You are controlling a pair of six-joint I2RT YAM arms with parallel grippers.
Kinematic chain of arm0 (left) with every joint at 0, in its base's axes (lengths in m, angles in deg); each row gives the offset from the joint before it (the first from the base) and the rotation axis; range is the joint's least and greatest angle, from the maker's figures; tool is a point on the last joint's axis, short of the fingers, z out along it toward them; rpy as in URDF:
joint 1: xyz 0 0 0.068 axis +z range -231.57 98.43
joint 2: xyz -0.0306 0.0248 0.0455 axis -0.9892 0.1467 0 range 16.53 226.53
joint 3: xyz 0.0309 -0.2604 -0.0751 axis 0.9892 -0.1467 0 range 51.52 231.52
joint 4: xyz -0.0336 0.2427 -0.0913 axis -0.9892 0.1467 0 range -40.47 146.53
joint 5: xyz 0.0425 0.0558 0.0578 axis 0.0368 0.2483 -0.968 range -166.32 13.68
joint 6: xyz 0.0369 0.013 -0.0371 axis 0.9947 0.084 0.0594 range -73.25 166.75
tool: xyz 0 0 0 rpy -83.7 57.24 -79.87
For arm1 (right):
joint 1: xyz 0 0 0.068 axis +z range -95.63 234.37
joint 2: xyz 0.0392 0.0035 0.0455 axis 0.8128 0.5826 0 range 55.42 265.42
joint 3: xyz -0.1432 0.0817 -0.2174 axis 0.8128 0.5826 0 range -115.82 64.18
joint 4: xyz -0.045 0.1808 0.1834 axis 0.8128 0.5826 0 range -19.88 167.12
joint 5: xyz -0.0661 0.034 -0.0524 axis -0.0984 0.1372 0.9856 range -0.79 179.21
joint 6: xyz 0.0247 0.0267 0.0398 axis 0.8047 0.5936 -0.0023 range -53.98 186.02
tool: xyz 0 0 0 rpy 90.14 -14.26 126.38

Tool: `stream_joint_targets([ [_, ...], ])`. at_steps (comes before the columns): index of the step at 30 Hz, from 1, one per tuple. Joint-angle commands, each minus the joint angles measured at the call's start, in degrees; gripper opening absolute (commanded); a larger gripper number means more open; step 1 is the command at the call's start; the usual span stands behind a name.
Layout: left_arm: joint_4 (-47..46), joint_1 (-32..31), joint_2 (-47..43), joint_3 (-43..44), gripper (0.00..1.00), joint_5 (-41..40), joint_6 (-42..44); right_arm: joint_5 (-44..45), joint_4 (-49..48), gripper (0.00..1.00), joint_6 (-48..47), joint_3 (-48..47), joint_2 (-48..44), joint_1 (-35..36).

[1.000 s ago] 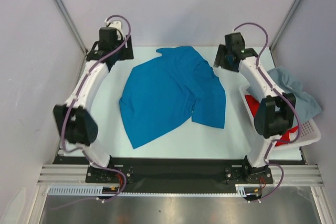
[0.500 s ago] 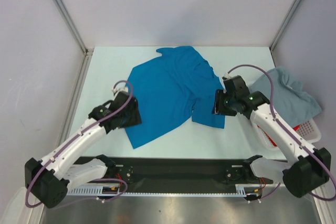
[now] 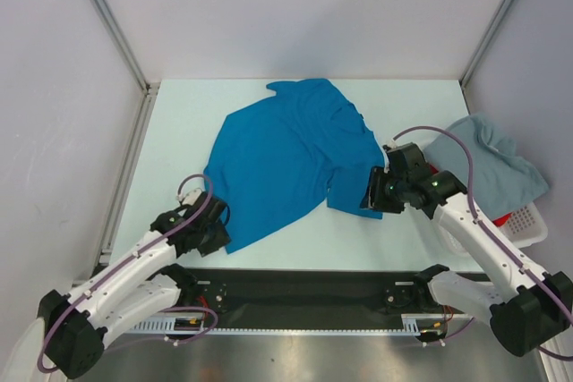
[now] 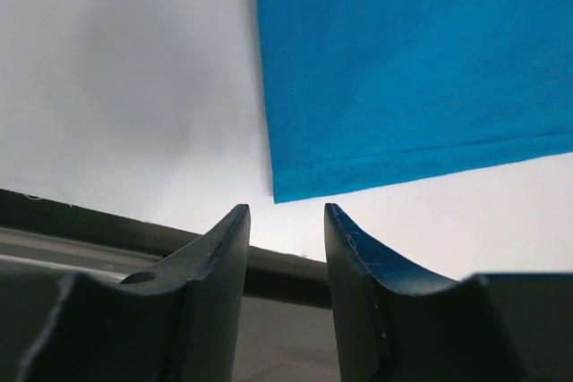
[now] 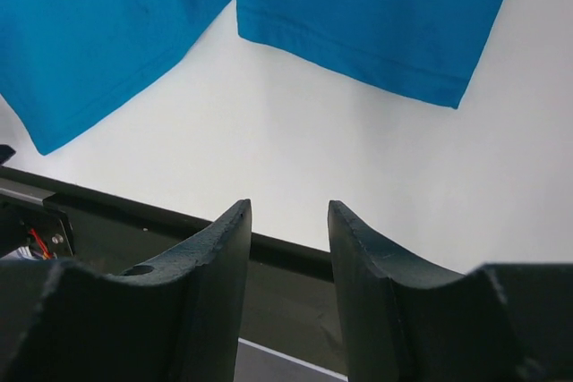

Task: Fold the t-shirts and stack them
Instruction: Flatten the tshirt out

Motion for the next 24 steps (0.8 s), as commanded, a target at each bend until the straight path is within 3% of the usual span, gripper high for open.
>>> stream_joint_targets([
  [1, -3.1, -0.4, 0.7, -1.5, 0.44, 0.5, -2.0, -1.3, 0.0, 0.45, 1.4, 0.7, -2.4, 0.3],
  [4, -7.2, -0.5, 1.9, -3.3, 0.44, 3.0, -1.6, -1.2, -0.2, 0.45, 1.9, 2.0, -3.2, 0.3],
  [24, -10.0, -0.8, 9.7, -4.4, 0.48, 4.6, -2.5, 1.4, -0.7, 0.43, 2.2, 2.7, -2.1, 0.3],
])
